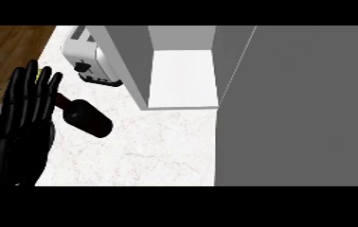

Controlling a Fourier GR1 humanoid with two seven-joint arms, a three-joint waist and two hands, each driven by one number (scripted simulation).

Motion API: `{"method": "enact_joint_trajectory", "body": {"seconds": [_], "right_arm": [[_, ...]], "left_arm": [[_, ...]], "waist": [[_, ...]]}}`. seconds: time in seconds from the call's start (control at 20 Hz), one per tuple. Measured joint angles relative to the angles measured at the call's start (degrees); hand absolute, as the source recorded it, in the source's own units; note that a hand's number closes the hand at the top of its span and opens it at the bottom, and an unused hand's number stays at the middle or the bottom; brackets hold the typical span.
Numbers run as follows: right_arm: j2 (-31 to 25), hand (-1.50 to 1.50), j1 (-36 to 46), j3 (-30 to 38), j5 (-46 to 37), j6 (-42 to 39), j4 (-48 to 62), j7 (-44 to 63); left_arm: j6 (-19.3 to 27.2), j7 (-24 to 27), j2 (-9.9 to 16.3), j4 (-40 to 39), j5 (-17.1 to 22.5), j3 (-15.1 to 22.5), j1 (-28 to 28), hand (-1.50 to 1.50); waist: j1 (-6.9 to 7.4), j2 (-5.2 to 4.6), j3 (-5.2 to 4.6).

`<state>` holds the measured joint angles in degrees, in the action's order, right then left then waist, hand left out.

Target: Pick up the wine, place it into the cabinet and close the cabinet

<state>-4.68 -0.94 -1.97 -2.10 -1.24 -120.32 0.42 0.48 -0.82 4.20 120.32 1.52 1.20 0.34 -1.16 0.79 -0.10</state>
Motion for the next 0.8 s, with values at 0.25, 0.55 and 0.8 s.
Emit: {"method": "enact_joint_trajectory", "body": {"seconds": [0.25,0.55,0.8], "right_arm": [[0.5,-1.50,-3.3,-0.1,0.6,-0.2,-3.8,-0.5],[-0.6,-1.50,-8.0,-7.7,6.4,-7.2,-8.5,3.6],[-2.1,-1.50,-11.9,-10.2,9.8,-8.5,-17.3,10.4]], "left_arm": [[6.3,-4.0,0.0,-7.6,-5.4,-3.6,-10.1,-1.50],[14.9,-11.4,-2.8,-18.3,-6.9,-6.7,-20.4,-1.50],[22.5,-18.6,-3.8,-22.9,-9.5,-4.1,-29.3,-1.50]], "waist": [[-0.14,-0.62,0.11],[-0.84,-0.91,0.14],[-0.25,-0.75,0.12]]}}
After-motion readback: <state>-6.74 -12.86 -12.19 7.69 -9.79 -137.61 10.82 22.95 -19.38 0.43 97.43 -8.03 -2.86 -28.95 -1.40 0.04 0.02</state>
